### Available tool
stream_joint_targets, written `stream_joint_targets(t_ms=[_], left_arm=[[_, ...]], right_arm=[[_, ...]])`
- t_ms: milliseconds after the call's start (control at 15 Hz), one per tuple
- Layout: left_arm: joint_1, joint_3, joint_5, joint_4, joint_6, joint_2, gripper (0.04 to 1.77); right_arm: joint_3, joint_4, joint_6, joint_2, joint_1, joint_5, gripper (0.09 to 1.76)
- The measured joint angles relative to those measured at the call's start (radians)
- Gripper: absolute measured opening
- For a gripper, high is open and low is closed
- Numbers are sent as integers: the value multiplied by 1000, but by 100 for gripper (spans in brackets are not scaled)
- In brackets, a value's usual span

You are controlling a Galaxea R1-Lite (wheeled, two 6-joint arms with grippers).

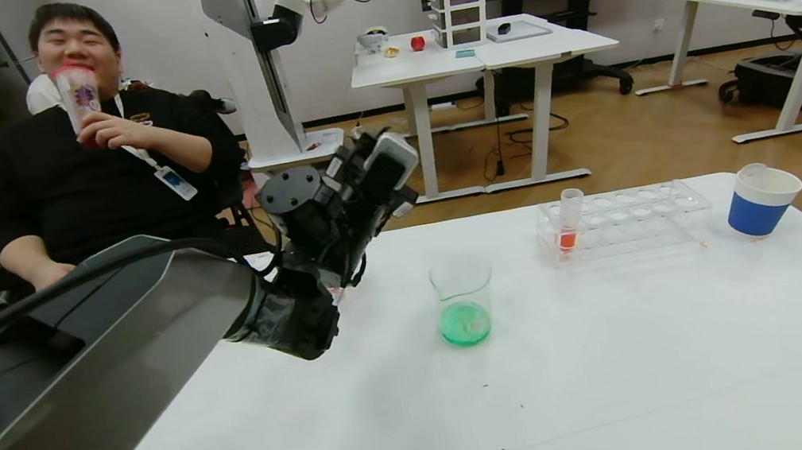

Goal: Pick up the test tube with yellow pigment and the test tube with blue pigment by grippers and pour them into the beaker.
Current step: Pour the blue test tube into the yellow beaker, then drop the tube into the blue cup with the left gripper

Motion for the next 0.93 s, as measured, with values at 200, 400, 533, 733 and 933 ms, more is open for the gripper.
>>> stream_joint_targets(t_ms=[200,400,533,733,933], left_arm=[[-21,-49,279,111,-296,-16,50],[-44,-199,486,375,-560,-27,50],[-49,-279,574,544,-707,-33,50],[-49,-304,592,611,-762,-46,50],[-19,-277,591,613,-762,-66,50]], right_arm=[[0,0,0,0,0,0,174],[0,0,0,0,0,0,174],[0,0,0,0,0,0,174],[0,0,0,0,0,0,174],[0,0,0,0,0,0,174]])
